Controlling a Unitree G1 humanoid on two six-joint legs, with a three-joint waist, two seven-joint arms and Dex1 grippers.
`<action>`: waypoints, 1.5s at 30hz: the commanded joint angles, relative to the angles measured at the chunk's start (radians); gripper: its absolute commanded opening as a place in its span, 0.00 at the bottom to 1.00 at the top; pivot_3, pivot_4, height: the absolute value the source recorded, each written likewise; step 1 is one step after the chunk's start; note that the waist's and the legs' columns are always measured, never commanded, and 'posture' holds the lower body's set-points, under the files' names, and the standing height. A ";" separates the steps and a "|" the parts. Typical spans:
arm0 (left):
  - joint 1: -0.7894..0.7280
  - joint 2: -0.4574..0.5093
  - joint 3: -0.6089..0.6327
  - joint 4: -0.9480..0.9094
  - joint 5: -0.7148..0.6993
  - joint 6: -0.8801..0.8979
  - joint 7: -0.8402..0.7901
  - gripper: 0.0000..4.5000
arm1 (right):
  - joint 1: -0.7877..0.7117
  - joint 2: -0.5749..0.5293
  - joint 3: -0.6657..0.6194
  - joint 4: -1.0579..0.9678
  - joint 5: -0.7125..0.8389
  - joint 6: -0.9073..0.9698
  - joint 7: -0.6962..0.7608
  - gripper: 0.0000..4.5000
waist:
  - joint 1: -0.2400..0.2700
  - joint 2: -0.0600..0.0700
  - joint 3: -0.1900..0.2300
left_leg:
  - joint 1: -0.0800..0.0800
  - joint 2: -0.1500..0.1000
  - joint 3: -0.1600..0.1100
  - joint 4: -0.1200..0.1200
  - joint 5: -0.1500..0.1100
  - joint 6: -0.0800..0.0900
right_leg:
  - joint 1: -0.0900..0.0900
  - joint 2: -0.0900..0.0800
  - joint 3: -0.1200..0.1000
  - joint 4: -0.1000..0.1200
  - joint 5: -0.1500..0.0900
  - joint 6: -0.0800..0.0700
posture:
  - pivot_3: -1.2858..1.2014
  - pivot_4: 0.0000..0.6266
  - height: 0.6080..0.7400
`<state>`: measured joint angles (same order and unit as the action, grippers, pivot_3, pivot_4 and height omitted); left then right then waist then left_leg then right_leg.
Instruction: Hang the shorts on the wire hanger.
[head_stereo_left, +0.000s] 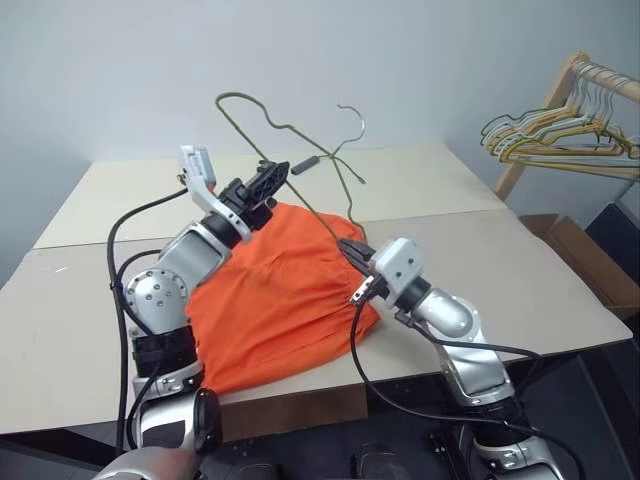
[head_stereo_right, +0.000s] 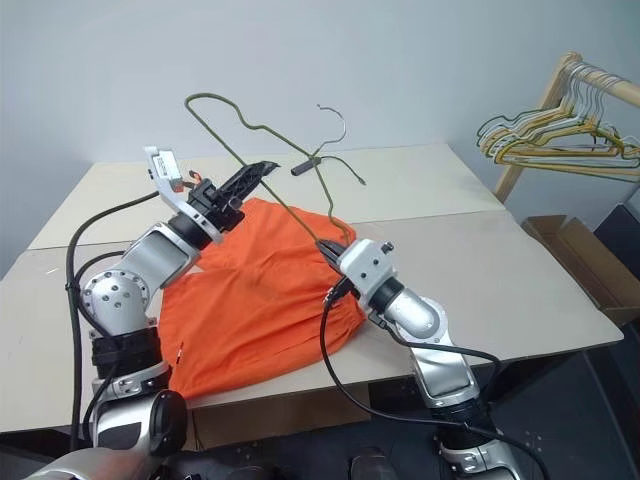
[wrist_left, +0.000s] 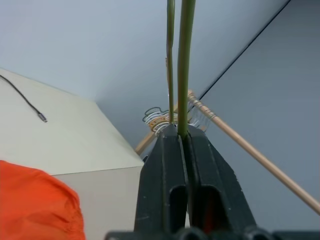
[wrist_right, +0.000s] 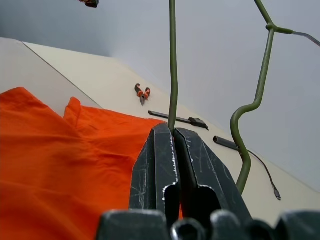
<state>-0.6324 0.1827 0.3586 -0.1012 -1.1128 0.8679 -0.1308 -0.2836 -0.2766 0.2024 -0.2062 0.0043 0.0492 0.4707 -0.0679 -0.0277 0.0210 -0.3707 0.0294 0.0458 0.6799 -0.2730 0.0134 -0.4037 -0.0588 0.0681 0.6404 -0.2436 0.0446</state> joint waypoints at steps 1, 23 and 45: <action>-0.011 0.025 -0.043 -0.034 0.073 -0.064 -0.039 0.00 | -0.014 0.002 -0.009 -0.023 -0.009 -0.044 -0.010 0.06 | 0.000 0.000 0.000 | 0.000 0.000 0.000 0.000 0.000 0.000 | 0.000 0.000 0.000 0.000 0.000 0.000 | 0.50 0.00 1.00; 0.074 0.360 0.113 -0.011 -0.109 -0.141 -0.857 0.00 | -0.275 -0.420 -0.181 0.022 0.922 0.818 0.630 1.00 | -0.002 0.000 0.001 | 0.002 0.003 0.008 -0.001 0.000 0.000 | 0.001 0.002 -0.002 -0.001 -0.001 -0.003 | 0.51 0.00 1.00; 0.089 0.304 0.046 0.001 -0.100 -0.191 -0.973 0.00 | -0.473 -0.210 -0.089 0.077 0.913 1.019 0.596 1.00 | 0.000 -0.001 0.001 | -0.002 0.003 0.007 0.000 0.000 0.000 | -0.001 0.002 -0.003 -0.001 -0.001 -0.003 | 0.50 0.00 1.00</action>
<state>-0.5366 0.4844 0.4057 -0.0666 -1.2136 0.6966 -1.1032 -0.7321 -0.4898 0.1459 -0.1146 0.8920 1.0576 1.0672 -0.0681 -0.0285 0.0223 -0.3725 0.0326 0.0526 0.6798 -0.2732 0.0139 -0.4048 -0.0572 0.0647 0.6394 -0.2447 0.0416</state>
